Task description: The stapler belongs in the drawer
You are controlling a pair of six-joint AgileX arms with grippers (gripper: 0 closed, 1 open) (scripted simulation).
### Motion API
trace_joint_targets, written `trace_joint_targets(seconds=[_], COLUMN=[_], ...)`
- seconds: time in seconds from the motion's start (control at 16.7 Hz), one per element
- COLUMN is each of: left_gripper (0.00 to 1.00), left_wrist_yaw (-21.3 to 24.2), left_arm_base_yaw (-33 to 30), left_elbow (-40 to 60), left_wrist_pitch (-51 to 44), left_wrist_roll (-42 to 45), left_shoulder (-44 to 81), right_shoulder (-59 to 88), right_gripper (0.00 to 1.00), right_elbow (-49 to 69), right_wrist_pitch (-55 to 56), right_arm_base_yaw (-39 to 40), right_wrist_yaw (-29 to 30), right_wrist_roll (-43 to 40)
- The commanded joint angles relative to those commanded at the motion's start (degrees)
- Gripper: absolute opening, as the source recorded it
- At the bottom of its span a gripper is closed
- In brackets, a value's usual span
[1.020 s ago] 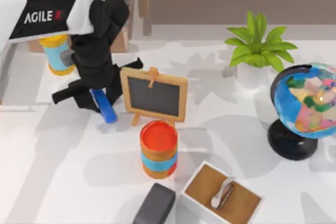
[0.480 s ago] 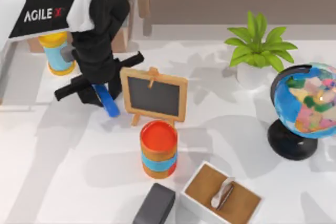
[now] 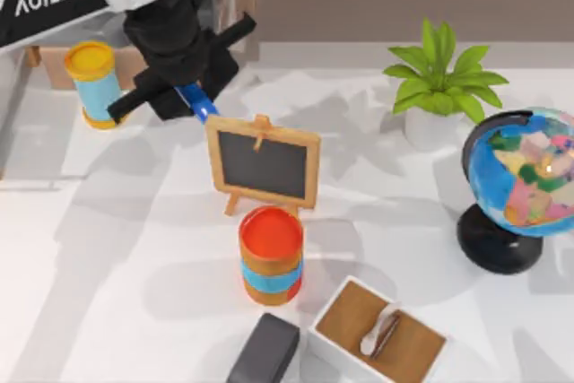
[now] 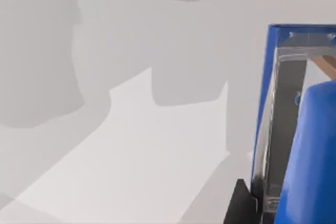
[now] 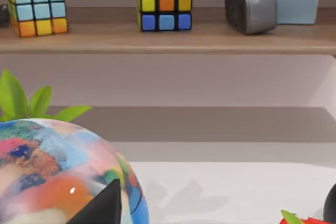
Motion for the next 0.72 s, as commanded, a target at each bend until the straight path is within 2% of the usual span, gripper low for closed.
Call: trace_joint_targets(seconds=[0.48,0.72], left_gripper=[0.0,0.0], left_wrist_yaw=[1.2,1.1], left_arm_base_yaw=[1.1,1.5], left_elbow=[-4.2,-4.4], left_wrist_pitch=[-8.0,-8.5], left_wrist_roll=[7.8,8.2], left_shoulder=[1.9,2.1], right_shoulder=[0.0,0.0], right_gripper=[1.0,1.0], right_elbow=[0.0,0.0], right_wrist_pitch=[0.0,0.0], right_arm_base_yaw=[0.0,0.0], right_wrist_yaw=[0.0,0.0], right_wrist_roll=[0.0,0.0])
